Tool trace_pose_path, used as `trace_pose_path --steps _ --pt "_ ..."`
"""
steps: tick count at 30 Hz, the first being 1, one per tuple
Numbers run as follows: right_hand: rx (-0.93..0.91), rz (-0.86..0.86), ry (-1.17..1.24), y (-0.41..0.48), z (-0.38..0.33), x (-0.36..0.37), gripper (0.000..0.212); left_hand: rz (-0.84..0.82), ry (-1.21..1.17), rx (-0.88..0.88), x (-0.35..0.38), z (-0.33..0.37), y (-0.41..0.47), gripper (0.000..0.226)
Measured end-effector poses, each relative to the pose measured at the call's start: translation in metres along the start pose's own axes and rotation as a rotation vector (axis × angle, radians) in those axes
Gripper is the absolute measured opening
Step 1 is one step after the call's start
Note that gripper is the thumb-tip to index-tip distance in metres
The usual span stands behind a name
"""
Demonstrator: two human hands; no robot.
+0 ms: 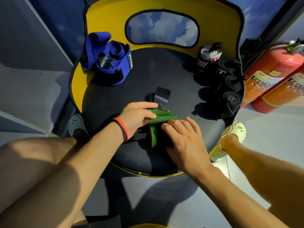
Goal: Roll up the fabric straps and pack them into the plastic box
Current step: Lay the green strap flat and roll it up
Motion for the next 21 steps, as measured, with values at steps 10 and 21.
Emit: trace_pose_path --steps 10,21 --pt "-0.018 0.0 0.026 0.002 0.002 0.0 0.064 0.026 0.186 0.301 -0.009 0.014 0.01 0.061" --pt "-0.027 -0.056 0.052 0.005 0.002 0.002 0.061 -0.072 0.067 0.035 -0.004 0.008 0.024 0.055"
Point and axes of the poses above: each hand's wrist, its own y-axis towards the middle knuckle, its own x-axis out of the palm, z = x × y, the point moved 6 cm from there along y, towards the middle knuckle, and after that the axes turned 5 degrees about x, right-handed, at the moved point
